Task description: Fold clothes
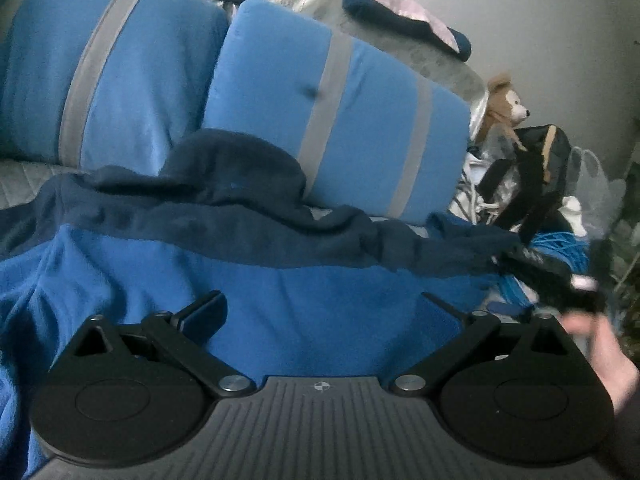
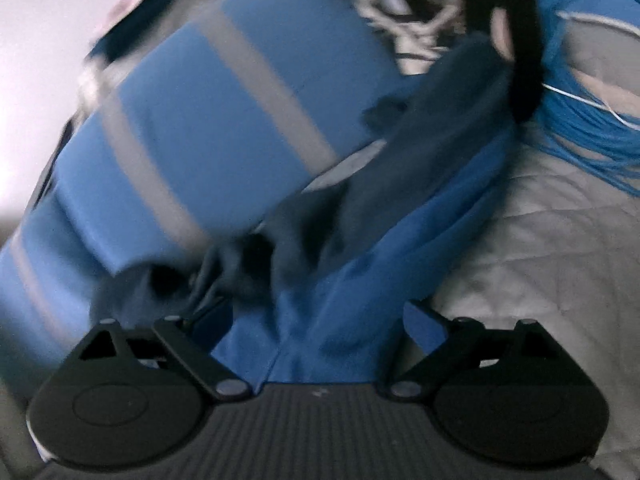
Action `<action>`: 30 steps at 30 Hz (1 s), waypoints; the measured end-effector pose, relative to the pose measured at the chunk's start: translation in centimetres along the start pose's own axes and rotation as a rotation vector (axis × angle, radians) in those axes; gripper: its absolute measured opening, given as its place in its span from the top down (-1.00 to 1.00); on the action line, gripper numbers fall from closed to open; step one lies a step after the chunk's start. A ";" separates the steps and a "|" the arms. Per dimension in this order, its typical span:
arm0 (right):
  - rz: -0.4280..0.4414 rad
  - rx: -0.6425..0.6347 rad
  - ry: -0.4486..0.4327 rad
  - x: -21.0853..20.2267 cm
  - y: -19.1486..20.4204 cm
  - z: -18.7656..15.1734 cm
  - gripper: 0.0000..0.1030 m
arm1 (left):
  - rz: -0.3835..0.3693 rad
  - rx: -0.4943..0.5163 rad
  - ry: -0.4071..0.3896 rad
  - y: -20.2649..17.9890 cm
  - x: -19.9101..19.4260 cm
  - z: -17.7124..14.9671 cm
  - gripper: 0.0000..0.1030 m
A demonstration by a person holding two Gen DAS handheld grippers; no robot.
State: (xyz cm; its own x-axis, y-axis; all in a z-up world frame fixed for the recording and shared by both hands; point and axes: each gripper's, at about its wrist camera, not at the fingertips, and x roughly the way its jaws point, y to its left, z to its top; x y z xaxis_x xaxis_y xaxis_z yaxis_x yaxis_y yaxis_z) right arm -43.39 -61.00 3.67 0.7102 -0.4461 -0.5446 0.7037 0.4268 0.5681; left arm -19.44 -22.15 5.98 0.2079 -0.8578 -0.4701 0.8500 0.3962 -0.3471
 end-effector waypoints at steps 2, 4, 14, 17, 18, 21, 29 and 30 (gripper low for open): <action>-0.020 0.070 -0.024 0.8 -1.0 1.1 -0.84 | -0.014 -0.010 0.018 0.4 0.0 -0.1 -1.00; -0.040 0.125 -0.042 1.6 -2.2 2.2 -0.81 | -0.026 -0.019 0.030 0.7 -0.1 -0.1 -1.00; -0.120 0.337 -0.036 5.8 -9.0 5.1 0.03 | -0.027 -0.037 0.034 1.9 0.4 0.1 -1.00; -0.120 0.291 -0.039 5.9 -8.2 5.4 0.71 | -0.025 -0.043 0.042 2.2 0.6 0.1 -1.00; -0.110 0.263 -0.046 5.7 -7.6 5.5 0.73 | -0.026 -0.042 0.044 2.2 0.7 0.1 -1.00; -0.050 0.101 -0.100 4.3 -4.3 5.6 0.78 | -0.030 -0.039 0.048 2.1 0.8 0.0 -1.00; 0.188 -0.486 -0.123 0.8 6.4 0.3 0.80 | -0.024 -0.023 0.056 2.2 1.1 -0.3 -1.00; 0.226 -0.565 -0.098 0.5 7.7 -0.9 0.80 | -0.019 -0.020 0.057 2.2 1.2 -0.4 -1.00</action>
